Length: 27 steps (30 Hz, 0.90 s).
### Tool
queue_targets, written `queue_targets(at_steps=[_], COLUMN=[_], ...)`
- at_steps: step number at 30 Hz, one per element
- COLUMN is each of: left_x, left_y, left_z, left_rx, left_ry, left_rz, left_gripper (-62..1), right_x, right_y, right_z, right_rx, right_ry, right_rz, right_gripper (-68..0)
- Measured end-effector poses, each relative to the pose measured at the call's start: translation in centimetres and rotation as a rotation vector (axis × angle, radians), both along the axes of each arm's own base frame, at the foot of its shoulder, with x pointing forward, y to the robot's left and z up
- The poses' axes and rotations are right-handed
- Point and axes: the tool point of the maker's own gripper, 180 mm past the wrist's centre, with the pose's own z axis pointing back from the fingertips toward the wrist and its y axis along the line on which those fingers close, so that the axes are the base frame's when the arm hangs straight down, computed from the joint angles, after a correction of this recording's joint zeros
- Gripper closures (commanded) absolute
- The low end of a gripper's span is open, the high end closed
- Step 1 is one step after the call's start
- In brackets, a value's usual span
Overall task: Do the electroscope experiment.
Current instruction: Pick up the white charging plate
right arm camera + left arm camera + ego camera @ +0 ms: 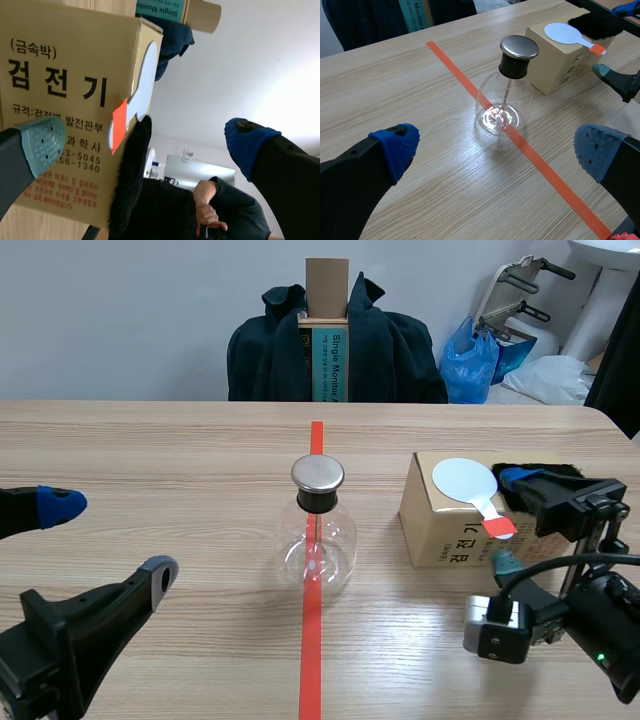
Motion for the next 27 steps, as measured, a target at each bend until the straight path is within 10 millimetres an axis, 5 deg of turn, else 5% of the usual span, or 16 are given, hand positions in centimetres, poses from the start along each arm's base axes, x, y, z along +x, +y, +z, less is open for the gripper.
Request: queue_targets(at_steps=[20,27], left_x=[0.0,0.0], left_y=[0.0,0.0], left_z=[0.0,0.0], left_rx=[-0.001,-0.001], left_ry=[-0.001,-0.001], left_rz=[0.0,0.0], left_gripper=[-62.3,-62.3], right_x=[0.4,0.4], right_y=[0.0,0.0], right_z=[-1.3,-1.3], right_rx=[-0.019,-0.02], right_ry=[0.028,0.028], right_rz=[0.031,0.031], right_gripper=[-67.8,-35.4])
